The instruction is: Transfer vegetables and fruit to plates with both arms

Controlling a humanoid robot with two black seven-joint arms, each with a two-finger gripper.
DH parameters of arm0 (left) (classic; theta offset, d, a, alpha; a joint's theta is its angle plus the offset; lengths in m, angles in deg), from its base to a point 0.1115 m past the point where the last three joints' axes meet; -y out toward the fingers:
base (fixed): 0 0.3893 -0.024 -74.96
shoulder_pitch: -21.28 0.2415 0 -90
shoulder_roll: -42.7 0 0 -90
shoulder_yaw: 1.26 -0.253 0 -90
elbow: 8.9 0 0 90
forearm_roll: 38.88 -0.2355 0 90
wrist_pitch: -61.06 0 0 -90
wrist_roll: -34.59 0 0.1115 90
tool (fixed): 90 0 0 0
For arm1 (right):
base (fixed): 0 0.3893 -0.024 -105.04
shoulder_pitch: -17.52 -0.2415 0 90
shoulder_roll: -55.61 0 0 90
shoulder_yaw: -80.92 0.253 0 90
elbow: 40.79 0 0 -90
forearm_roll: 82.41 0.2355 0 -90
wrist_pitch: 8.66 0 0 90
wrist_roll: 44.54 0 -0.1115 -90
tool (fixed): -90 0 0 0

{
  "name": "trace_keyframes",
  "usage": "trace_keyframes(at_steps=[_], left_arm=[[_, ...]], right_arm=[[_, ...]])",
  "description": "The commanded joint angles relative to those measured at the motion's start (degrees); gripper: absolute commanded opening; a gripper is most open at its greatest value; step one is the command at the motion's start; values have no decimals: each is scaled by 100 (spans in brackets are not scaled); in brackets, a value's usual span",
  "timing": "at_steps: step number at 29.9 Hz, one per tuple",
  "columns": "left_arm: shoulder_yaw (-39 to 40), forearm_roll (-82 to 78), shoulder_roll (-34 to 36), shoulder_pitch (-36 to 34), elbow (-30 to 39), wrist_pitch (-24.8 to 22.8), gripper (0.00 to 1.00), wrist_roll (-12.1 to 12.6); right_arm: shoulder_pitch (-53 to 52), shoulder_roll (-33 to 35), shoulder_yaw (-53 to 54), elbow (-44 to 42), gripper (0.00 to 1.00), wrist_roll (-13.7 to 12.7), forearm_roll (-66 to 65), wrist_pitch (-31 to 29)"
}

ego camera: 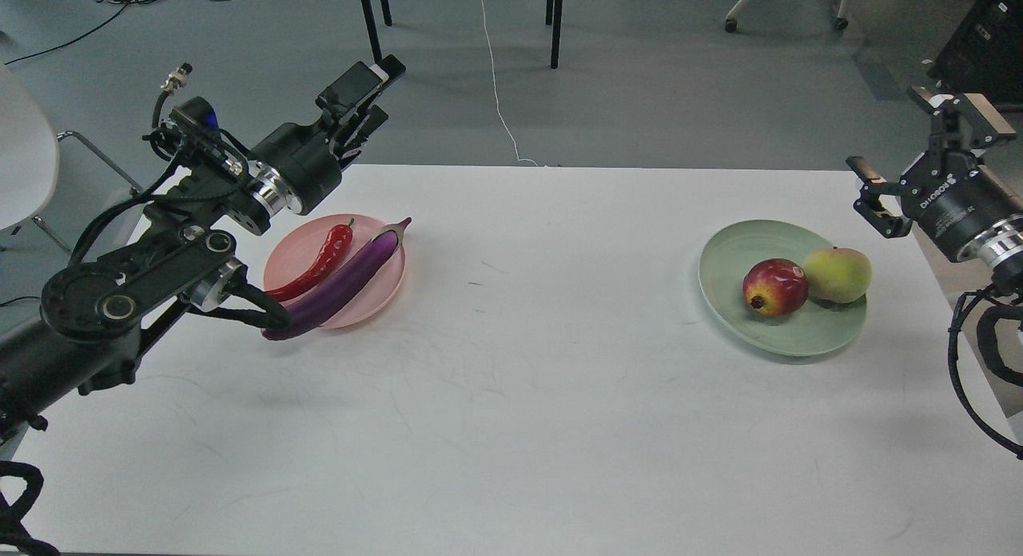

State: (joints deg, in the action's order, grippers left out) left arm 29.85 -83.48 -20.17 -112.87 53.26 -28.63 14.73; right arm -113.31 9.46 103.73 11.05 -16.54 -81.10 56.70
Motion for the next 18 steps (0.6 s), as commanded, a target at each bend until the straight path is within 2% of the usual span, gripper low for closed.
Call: trace_keyframes(at_steps=[1,4,8,11,18], left_arm=[[675,408,-427,486,6,13,98,96],[1369,461,-734,916,-37,-144,98,236],[2064,400,-1147,1531,-64,-732,98,263],[2276,382,-1341,1752,-117,-1041,98,271],[2312,382,-1500,1823,-266,-1217,98,324]], right_arm=[[-22,-315,5,27,99,0,1,196],[-40,-622,-4,45,99,0,-17,609],[-14,-992,-66,141,99,0,-104,1145],[22,-1080,-66,168,99,0,-149,1261],[48,-1177,-75,186,99,0,-149,1234]])
